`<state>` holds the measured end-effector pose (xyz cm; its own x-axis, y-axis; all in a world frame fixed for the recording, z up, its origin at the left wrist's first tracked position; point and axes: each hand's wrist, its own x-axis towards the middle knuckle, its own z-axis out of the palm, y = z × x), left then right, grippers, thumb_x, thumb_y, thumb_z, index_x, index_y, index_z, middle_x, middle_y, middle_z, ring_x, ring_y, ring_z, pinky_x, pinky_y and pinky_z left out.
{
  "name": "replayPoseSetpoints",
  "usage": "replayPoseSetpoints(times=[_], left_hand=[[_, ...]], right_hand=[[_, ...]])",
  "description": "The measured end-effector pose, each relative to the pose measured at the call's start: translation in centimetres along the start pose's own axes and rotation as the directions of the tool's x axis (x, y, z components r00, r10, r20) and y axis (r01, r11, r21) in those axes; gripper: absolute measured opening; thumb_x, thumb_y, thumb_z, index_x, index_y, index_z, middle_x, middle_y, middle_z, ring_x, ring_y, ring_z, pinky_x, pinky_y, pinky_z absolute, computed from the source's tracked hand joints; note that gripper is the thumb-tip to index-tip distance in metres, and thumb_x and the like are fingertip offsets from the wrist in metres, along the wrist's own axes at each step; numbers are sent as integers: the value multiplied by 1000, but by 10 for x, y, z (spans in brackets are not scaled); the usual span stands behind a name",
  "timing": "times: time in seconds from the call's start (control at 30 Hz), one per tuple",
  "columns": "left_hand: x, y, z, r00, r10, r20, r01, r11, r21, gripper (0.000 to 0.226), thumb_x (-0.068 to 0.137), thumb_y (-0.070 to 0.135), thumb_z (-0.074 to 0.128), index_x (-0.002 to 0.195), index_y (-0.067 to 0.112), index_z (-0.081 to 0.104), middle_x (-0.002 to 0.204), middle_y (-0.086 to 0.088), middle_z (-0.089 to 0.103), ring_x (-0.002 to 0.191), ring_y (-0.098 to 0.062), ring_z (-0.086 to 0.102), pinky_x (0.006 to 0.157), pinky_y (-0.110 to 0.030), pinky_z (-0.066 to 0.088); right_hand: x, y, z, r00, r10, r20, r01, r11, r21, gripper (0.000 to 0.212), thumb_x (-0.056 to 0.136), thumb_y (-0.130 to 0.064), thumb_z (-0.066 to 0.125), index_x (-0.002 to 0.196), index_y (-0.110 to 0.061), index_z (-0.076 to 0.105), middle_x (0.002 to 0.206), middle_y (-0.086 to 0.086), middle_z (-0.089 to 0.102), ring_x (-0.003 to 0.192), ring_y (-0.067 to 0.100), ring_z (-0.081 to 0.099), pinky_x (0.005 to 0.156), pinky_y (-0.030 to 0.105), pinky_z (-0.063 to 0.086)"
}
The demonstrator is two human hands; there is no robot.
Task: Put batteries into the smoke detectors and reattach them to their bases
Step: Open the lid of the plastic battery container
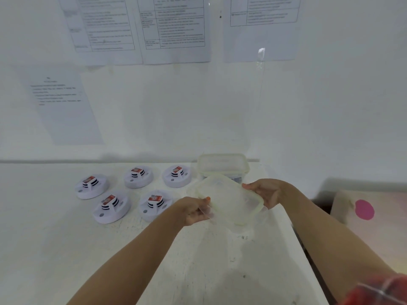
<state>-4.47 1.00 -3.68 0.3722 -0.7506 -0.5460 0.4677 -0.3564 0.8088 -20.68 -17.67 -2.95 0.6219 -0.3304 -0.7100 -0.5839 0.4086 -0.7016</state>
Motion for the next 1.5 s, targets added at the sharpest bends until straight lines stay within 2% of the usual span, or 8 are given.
replayPoseSetpoints(times=[0.13,0.63,0.77,0.9,1.0,1.13,1.23,1.5], left_hand=[[-1,2,0,1000,-11,4,11,999,35,15,93,3,54,79,-3,55,66,-12,55,60,-20,59,89,-44,45],[-11,7,2,1000,-12,-8,12,998,61,13,92,0,53,80,-3,55,80,-12,57,75,-23,57,90,-43,46],[-10,0,9,999,1,-52,-1,1000,2,17,95,0,49,78,-3,51,76,-15,52,70,-25,53,90,-47,44],[-9,-2,15,991,-41,-125,39,999,-21,32,92,8,56,122,-1,49,109,-22,51,91,-34,56,88,-50,43],[1,11,7,953,88,-290,-48,989,142,59,90,22,61,140,6,35,138,-16,40,125,-32,42,99,-43,36],[11,33,-4,964,136,-229,-116,988,102,19,96,17,51,79,10,50,76,-5,46,64,-16,46,60,-25,37],[19,40,-11,987,113,-115,-104,991,82,14,94,8,53,81,7,56,81,-8,56,49,-13,61,46,-24,51],[25,37,-23,984,133,-119,-112,980,167,32,83,-9,62,114,-5,59,110,-12,54,103,-25,51,91,-43,48]], right_hand=[[0,-6,6,998,-40,-55,36,997,-62,61,76,-44,64,119,-1,57,118,13,58,104,28,58,96,40,46],[-5,-34,22,993,14,-118,-28,993,-119,12,90,-17,59,93,-6,60,89,10,67,89,25,60,91,43,45],[-5,-31,25,886,-317,-339,150,887,-437,29,80,-32,71,72,-12,52,79,5,55,73,18,53,74,30,46],[-30,-24,24,849,-351,-395,83,827,-556,48,82,-43,65,105,-3,55,96,12,61,72,20,56,65,29,50],[-53,-6,16,904,-156,-398,-53,883,-467,77,84,-43,63,137,3,32,117,30,58,80,32,62,74,41,54],[-65,15,15,956,-44,-292,-15,981,-195,67,84,-31,67,131,7,37,90,26,64,64,29,69,67,36,58],[-60,22,20,949,-92,-303,64,993,-98,36,83,-16,68,109,5,52,80,17,62,59,25,66,62,33,59],[-44,16,24,849,-224,-479,336,928,160,11,77,9,67,73,3,59,74,12,57,61,22,54,53,25,51]])
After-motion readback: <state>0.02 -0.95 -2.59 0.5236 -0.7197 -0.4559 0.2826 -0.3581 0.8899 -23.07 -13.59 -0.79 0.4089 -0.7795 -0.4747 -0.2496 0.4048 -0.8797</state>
